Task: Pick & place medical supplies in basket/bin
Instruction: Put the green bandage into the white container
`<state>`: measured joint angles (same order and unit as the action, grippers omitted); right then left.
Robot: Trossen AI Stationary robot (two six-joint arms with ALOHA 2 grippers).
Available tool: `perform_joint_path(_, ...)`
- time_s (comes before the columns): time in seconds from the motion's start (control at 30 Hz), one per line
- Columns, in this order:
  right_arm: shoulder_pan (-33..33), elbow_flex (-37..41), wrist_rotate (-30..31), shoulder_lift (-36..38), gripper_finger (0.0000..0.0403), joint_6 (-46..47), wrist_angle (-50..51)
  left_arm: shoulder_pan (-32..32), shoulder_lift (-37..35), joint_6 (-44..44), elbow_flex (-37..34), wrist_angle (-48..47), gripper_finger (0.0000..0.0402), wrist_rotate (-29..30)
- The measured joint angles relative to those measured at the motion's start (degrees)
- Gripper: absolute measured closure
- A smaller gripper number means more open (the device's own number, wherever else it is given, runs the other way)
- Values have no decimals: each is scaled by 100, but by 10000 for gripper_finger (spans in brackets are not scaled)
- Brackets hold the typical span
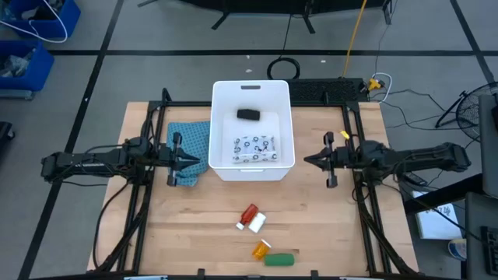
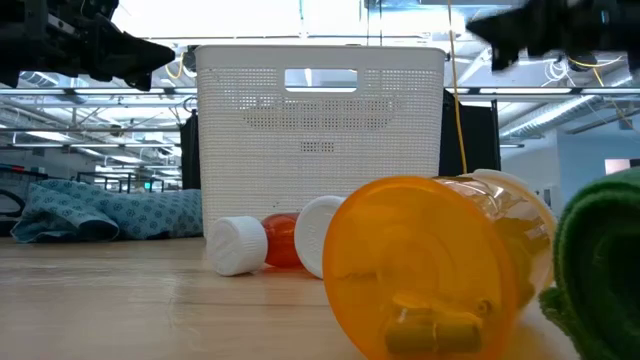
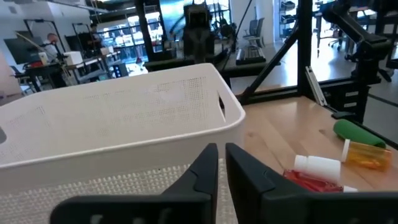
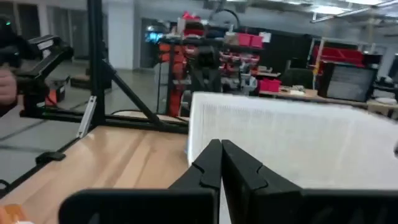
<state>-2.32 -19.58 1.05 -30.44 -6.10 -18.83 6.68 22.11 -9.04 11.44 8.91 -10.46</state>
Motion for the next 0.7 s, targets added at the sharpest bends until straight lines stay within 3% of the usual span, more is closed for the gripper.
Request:
perform_joint_path(0.2, -803, -1805, 367, -638, 403, -454, 1731, 0, -1, 5, 0, 46, 357, 1)
perform_joint_path(0.3, -1175, -2469, 382, -1016, 403, -499, 2115, 0, 0, 20, 0, 81, 357, 2)
perform_joint_path(0.7, -2457, -4121, 1266, -2760, 403, -180, 3118, 0, -2, 382, 0, 211, 355, 4)
